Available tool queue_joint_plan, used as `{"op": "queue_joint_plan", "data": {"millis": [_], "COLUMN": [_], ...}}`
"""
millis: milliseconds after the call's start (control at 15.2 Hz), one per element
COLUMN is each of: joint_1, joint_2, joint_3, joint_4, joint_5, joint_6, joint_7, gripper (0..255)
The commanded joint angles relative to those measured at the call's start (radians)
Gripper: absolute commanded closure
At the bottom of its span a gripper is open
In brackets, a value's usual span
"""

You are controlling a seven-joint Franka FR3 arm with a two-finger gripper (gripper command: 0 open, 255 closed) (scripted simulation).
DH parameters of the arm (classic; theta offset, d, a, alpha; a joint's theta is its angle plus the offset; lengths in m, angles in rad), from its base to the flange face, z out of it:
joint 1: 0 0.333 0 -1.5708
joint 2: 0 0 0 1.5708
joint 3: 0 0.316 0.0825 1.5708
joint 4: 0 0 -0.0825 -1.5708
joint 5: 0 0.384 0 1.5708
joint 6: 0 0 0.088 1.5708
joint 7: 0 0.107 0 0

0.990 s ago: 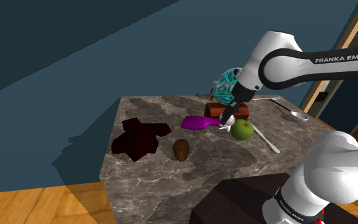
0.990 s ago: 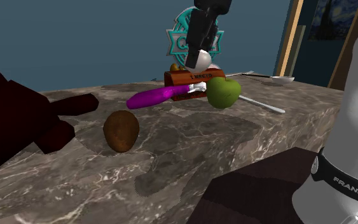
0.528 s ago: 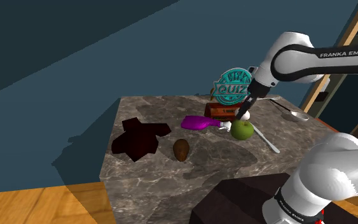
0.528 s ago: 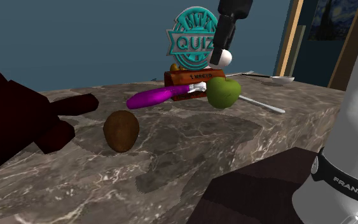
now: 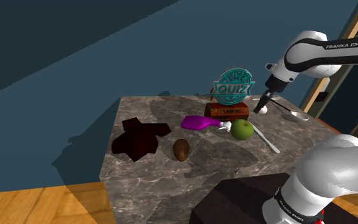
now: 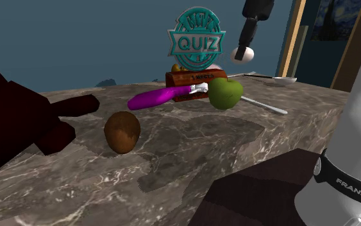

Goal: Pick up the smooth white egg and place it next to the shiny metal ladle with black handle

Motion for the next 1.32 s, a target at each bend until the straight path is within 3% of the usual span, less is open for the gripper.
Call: {"op": "queue_joint_plan", "data": {"millis": [0,330,660,924,1188,1254], "joint_1": [-0.012,-0.011,0.027,0.088,0.191,0.197], "joint_2": [0.027,0.127,0.246,0.358,0.498,0.504], "joint_3": [-0.048,-0.179,-0.322,-0.457,-0.635,-0.643], "joint_4": [0.023,0.134,0.269,0.393,0.53,0.521], "joint_5": [-0.02,-0.047,-0.039,0.001,0.087,0.091], "joint_6": [0.003,-0.006,-0.016,-0.028,-0.048,-0.034], "joint_7": [-0.05,-0.182,-0.318,-0.438,-0.579,-0.585], "gripper": [255,255,255,255,255,255]}}
